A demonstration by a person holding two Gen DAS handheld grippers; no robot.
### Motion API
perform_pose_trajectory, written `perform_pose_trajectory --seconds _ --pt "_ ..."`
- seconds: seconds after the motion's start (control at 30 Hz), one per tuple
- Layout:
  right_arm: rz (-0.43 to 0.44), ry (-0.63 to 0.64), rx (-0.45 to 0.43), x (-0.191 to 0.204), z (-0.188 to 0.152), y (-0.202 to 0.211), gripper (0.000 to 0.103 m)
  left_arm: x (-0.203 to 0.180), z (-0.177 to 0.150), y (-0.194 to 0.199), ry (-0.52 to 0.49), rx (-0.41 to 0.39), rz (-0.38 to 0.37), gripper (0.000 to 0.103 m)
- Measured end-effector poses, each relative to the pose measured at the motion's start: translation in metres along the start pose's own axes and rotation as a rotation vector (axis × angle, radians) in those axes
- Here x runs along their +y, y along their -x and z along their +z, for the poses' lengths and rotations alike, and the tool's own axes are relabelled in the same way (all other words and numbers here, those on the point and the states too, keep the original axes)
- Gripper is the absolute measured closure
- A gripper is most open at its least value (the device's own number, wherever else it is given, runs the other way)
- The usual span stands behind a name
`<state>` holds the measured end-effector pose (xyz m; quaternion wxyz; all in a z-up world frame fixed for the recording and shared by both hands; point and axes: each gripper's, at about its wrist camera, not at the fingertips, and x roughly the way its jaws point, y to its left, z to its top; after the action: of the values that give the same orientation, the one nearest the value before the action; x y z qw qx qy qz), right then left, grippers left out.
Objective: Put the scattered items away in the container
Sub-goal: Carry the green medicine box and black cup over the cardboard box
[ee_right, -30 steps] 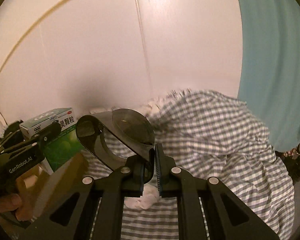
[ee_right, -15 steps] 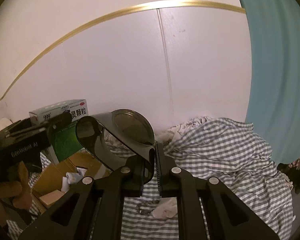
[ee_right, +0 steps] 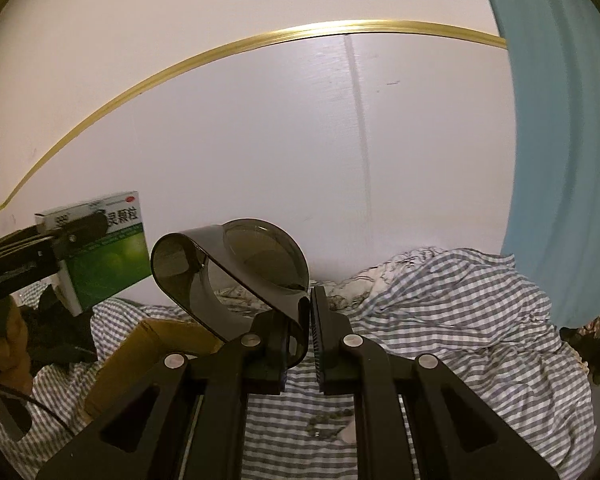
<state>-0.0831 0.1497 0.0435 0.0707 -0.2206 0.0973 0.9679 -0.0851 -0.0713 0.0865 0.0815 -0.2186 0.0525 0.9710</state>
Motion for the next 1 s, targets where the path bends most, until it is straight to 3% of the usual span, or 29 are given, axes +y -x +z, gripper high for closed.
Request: perform_pose_trajectory --seconds 0.27,0.47,0.7,1.0 --pt "0.028 0.078 0.02 0.05 -0.006 -0.016 0.093 0.034 -0.032 0.0 0.023 0.049 -0.003 0.024" --pt "0.077 0.154 0.072 0.091 -0.025 -0.03 0.093 0.066 -0.068 -0.013 0.069 0.118 0.038 0.024" --pt "0.145 0.228 0.158 0.13 -0.054 -0.052 0.093 0.098 -0.106 -0.022 0.077 0.18 0.097 0.024" --pt "0.239 0.339 0.293 0.172 -0.095 -0.087 0.093 0.127 -0.152 -0.042 0.09 0.267 0.12 0.024"
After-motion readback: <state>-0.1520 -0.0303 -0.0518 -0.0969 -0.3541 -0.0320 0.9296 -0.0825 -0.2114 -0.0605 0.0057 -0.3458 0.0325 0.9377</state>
